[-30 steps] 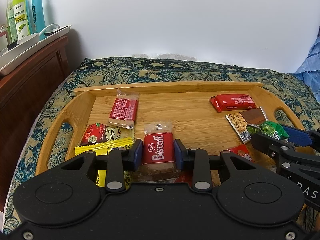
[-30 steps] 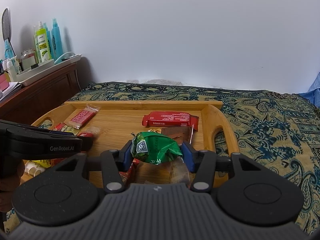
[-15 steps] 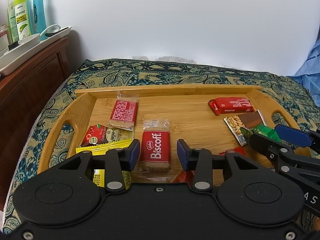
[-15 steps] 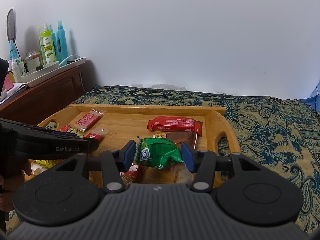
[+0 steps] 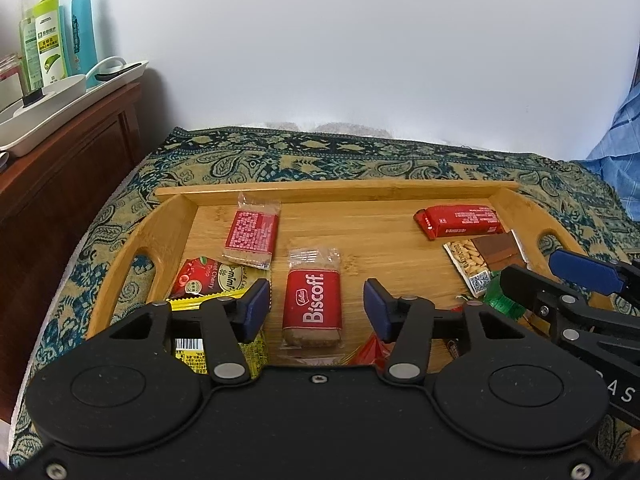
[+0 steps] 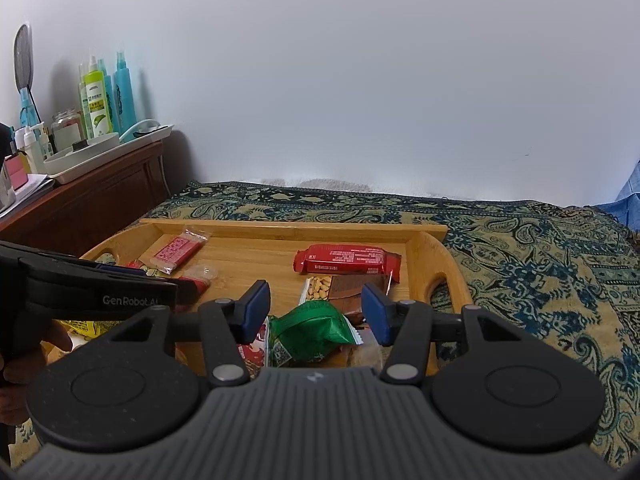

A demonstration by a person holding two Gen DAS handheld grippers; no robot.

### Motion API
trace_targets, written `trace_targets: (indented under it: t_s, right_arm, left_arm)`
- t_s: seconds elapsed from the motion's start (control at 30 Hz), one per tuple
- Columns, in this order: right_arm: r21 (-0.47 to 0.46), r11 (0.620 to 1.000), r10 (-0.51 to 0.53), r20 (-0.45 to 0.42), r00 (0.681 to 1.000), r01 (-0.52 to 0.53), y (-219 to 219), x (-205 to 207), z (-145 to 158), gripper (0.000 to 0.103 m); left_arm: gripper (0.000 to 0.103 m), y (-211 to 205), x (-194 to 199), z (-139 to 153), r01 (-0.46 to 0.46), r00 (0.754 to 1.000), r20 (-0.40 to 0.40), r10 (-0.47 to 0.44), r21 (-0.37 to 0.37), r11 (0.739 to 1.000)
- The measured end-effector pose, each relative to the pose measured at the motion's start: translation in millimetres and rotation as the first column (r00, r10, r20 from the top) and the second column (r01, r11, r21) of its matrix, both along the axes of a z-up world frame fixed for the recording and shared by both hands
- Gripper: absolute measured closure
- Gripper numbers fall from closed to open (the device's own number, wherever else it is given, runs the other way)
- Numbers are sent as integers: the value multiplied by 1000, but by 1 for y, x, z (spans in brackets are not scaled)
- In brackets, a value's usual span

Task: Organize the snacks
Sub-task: 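Lower both packets onto the tray and open both tools to release them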

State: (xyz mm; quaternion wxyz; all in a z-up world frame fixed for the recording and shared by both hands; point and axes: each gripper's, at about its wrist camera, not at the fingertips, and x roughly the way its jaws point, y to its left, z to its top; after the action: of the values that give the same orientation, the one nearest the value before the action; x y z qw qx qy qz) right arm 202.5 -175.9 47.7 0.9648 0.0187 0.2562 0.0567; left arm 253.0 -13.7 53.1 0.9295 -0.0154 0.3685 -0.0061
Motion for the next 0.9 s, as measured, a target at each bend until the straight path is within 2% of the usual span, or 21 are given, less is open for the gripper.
trace_targets:
  t_s: [0.23,0.5,0.7,0.9]
  right_arm:
    - [3,1000,-7,6,1000,7,-1,-1,1,33]
    - [14,999,-33,21,999,33,-5,-2,3,21]
    - [6,999,-52,39,998,52,-7,-4,5,14]
    - [9,997,-77,46,996,76,-9,-5,6,13]
  left_arm:
    - [43,-1,-2,2,6,1000,8,-6,6,1000]
    - [25,0,-4,5,2,1000,28,-2,4,1000]
    - [19,2,-7,7,-4,999,34,4,2,1000]
    - [17,6,-9,8,-16,999,36,16,-1,1000]
